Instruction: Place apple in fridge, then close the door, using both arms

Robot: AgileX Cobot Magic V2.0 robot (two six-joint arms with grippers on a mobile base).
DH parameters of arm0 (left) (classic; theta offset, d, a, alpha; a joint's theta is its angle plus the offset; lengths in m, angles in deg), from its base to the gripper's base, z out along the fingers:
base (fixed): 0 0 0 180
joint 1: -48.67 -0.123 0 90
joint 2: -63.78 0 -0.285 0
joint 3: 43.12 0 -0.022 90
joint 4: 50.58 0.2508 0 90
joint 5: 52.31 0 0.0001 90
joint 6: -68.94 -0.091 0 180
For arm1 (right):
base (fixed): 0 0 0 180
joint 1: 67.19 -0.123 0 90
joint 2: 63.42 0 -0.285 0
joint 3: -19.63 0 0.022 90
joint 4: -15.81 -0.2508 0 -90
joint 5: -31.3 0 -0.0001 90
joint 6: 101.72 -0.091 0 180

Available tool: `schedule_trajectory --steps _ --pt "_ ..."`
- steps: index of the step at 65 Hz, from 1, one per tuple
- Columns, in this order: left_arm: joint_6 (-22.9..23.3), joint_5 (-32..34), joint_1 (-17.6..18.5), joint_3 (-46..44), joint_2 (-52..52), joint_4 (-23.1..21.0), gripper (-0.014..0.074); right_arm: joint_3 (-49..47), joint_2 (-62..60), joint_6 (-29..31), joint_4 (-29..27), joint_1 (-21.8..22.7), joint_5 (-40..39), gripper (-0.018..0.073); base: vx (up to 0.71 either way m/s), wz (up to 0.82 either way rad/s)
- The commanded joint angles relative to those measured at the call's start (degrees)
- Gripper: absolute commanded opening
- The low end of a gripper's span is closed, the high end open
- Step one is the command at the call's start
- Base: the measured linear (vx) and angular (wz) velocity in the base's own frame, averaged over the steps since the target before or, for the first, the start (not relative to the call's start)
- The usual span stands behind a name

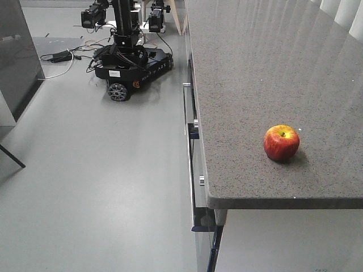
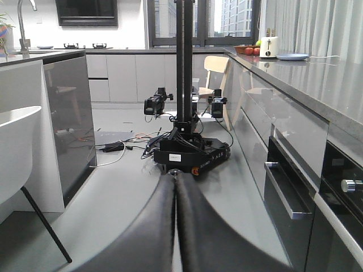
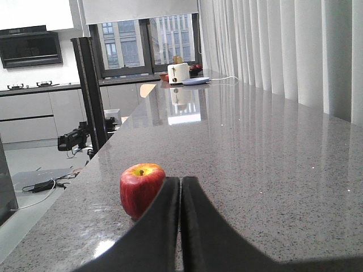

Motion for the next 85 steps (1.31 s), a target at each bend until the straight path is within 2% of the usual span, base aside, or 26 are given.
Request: schedule_trajectory --steps 1,73,85 --pt "0.3 4.0 0.3 1.2 -0.9 -0.4 -0.0006 0.1 -0.6 0.3 0.4 0.3 -4.3 -0.0005 0.00 0.00" --pt "0.3 4.0 0.3 1.2 -0.9 -0.4 -0.0006 0.0 -0.6 0.3 0.4 0.3 -4.5 -0.0005 0.00 0.00" --pt "0.3 4.0 0.3 1.2 -0.9 -0.4 -0.0006 -0.2 -0.6 -4.9 0.4 0.3 -9.3 -0.0005 0.00 0.00"
